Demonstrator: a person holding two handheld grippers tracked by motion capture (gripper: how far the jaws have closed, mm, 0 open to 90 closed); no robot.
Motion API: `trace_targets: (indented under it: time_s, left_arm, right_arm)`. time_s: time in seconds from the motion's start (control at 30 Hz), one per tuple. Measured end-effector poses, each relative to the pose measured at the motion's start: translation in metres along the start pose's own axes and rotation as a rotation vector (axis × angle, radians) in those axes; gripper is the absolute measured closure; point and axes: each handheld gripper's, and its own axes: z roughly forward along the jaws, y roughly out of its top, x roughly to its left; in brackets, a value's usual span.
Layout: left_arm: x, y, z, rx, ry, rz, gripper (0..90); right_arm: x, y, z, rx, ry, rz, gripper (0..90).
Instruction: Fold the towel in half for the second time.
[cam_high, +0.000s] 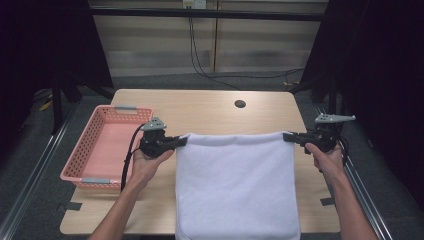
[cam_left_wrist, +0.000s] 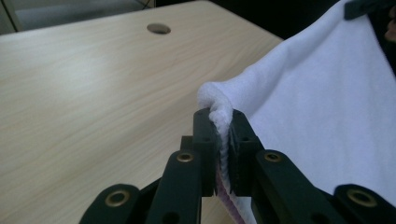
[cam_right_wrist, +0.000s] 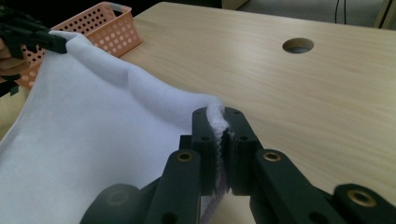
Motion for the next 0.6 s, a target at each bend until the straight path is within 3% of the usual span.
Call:
trace_targets:
  time_s: [0.3,0.43,0.6]
  left_arm:
    - [0.013,0.030,-0.008,-0.037,0.030,0.012,84.3]
    - [0.018,0.044,-0.007,-0.044,0.062,0.039,84.3]
    - [0.023,0.058,-0.009,-0.090,0.073,0.046,84.3]
  right_arm:
    - [-0.004,0.030,-0.006,-0.045,-0.030,-0.017,84.6]
    - [-0.009,0.047,-0.001,-0.059,-0.052,-0.021,84.9]
    - [-0.013,0.065,0.000,-0.092,-0.066,-0.017,85.1]
